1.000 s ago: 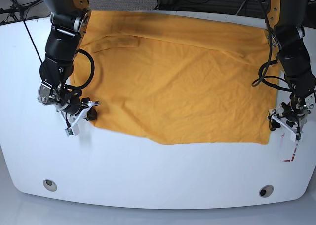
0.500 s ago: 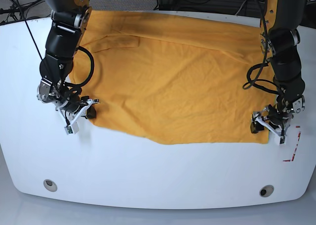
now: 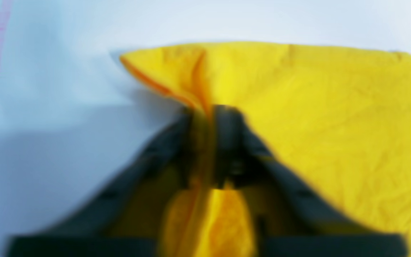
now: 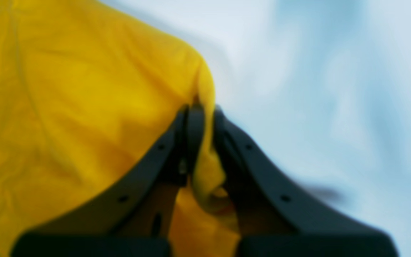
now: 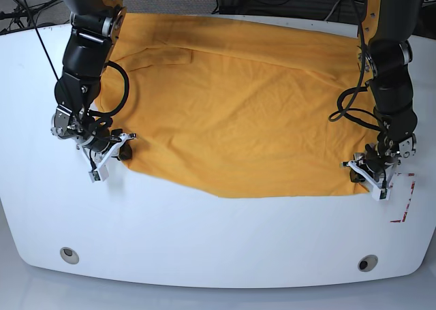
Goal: Fold the T-shirt properly
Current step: 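Close both grippers on the shirt corners, then lift the corners with both grippers and fold them toward the arms' base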
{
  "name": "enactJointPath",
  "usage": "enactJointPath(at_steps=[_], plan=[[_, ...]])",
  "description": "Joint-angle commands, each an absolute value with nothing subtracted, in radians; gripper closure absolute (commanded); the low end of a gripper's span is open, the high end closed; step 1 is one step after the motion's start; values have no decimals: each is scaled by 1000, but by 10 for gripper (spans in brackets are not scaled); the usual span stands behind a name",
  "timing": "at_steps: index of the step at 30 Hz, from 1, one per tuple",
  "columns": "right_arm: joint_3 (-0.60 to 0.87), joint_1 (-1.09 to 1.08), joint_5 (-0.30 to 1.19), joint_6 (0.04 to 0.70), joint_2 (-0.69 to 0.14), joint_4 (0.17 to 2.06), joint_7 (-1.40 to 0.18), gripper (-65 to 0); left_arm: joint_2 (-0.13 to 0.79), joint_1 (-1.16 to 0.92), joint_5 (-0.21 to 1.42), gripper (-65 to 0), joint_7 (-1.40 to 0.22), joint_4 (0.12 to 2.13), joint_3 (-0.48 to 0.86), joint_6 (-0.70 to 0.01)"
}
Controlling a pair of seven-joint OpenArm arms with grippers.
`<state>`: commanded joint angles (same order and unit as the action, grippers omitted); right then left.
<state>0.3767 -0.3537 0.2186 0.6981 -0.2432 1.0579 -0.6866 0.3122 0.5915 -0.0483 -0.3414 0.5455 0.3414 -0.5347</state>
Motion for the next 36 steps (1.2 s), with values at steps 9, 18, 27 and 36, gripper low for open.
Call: enactJointPath(at_steps=[9, 18, 27, 36], plan=[[329, -378, 217, 698, -251, 1064, -696, 0, 305, 567, -45, 0, -351, 676, 263, -630], [329, -348, 217, 698, -278, 1310, -808, 0, 280, 489, -41, 0, -472, 993, 259, -676], [329, -318, 217, 698, -285, 1412, -878, 0, 266, 444, -39, 0, -575, 1182, 259, -698], [329, -225, 217, 698, -300, 1587, -911, 0, 266, 371, -39, 0, -668, 1395, 259, -698]])
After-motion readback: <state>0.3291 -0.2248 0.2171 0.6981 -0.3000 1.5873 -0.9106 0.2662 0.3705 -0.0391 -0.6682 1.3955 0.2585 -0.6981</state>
